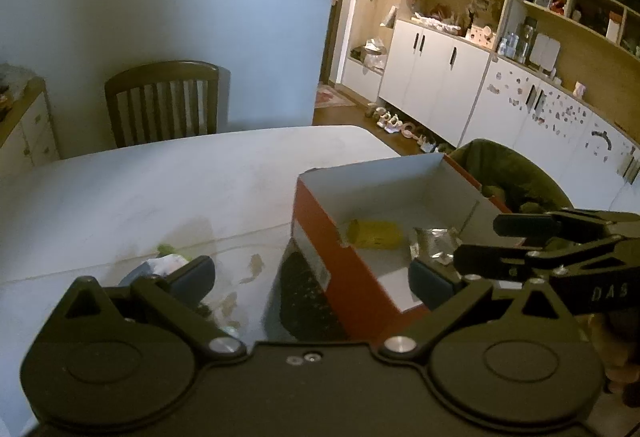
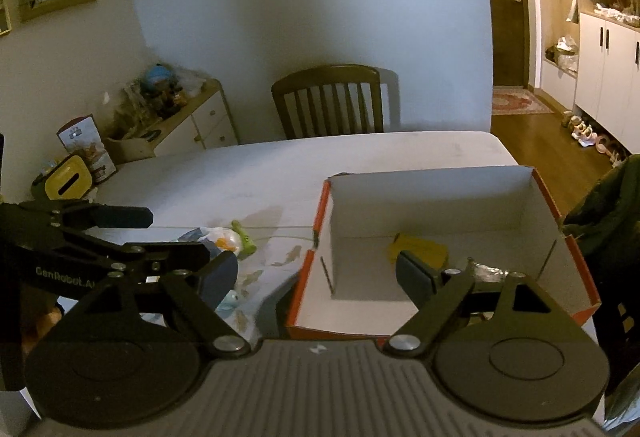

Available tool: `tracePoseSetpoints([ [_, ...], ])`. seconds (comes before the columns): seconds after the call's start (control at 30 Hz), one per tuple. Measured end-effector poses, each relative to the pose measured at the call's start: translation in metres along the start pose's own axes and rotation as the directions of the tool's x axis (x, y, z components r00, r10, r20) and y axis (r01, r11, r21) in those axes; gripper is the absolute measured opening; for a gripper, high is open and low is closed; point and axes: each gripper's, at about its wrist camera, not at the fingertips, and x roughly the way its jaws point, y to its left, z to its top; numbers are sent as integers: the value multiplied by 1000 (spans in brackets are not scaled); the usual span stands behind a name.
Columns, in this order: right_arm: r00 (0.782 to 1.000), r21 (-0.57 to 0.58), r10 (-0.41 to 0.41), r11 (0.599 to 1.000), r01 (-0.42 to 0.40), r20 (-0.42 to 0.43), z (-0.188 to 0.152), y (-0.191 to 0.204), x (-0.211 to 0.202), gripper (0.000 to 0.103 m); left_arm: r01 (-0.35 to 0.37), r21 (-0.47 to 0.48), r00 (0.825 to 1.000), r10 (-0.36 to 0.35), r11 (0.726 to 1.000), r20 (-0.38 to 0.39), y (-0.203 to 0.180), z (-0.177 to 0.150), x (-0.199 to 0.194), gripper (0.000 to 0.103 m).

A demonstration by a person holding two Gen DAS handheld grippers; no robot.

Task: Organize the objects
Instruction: 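Move both tools back to the pile of items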

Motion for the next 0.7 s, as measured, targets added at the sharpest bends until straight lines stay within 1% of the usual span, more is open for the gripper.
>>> tracePoseSetpoints([
  [0.03, 1000, 4, -2, 1000, 2, 3, -1, 4, 1, 87, -5, -7, 1000, 5, 1000, 3, 5, -3, -2, 103],
  [0.13, 1000, 4, -9, 1000, 9, 9, -4, 16, 3, 93, -26, -21, 1000, 26, 999, -3, 21, -11, -5, 103],
  [0.2, 1000, -13, -15, 1000, 15, 12, -5, 25, 6, 94, -38, -35, 999, 37, 999, -13, 33, -16, -6, 103],
  [0.27, 1000, -23, -19, 1000, 19, 15, -6, 35, 12, 99, -52, -56, 998, 51, 997, -24, 47, -23, -8, 103],
  [0.3, 1000, -20, -20, 1000, 20, 15, -6, 38, 14, 100, -60, -65, 998, 59, 996, -25, 54, -27, -10, 103],
  [0.4, 1000, 2, -24, 1000, 24, 5, -6, 45, 22, 101, -88, -95, 996, 85, 992, -37, 75, -38, -14, 103],
  [0.53, 999, 24, -30, 999, 31, -32, -8, 57, 35, 101, -122, -164, 992, 115, 979, -49, 104, -50, -17, 103],
  [0.6, 999, 14, -32, 999, 32, -35, -11, 64, 41, 101, -141, -196, 989, 132, 970, -62, 118, -54, -17, 103],
  [0.7, 999, -26, -29, 999, 28, -37, -14, 79, 50, 101, -177, -210, 984, 165, 962, -75, 137, -58, -17, 103],
])
